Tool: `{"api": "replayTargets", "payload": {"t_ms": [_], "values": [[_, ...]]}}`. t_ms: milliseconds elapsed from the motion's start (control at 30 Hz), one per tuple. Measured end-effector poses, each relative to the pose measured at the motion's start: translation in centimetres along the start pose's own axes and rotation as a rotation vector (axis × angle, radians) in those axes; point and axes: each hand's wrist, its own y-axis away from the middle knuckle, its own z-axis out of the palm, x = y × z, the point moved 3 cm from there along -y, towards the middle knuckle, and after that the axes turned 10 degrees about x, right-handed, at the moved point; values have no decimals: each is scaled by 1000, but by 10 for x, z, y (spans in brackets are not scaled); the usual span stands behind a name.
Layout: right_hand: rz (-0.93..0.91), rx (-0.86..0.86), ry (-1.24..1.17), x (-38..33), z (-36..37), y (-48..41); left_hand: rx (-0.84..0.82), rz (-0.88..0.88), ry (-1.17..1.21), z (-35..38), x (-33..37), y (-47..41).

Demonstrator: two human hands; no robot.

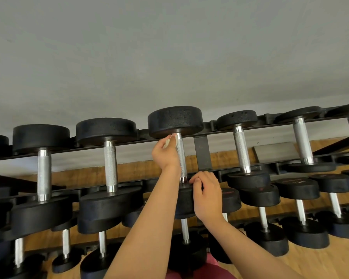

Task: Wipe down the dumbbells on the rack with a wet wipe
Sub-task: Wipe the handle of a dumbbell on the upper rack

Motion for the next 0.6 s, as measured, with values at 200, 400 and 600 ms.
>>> {"api": "replayTargets", "payload": {"t_ms": [200,400,600], "values": [[-3,-4,-3,-1,0,0,-19,251,-132,-6,1,2],[1,-17,-16,-3,-2,0,-123,377,-338,-16,5,-3],[44,-23,-14,-3,-3,2,-293,420,-590,-42,-6,-5]]}}
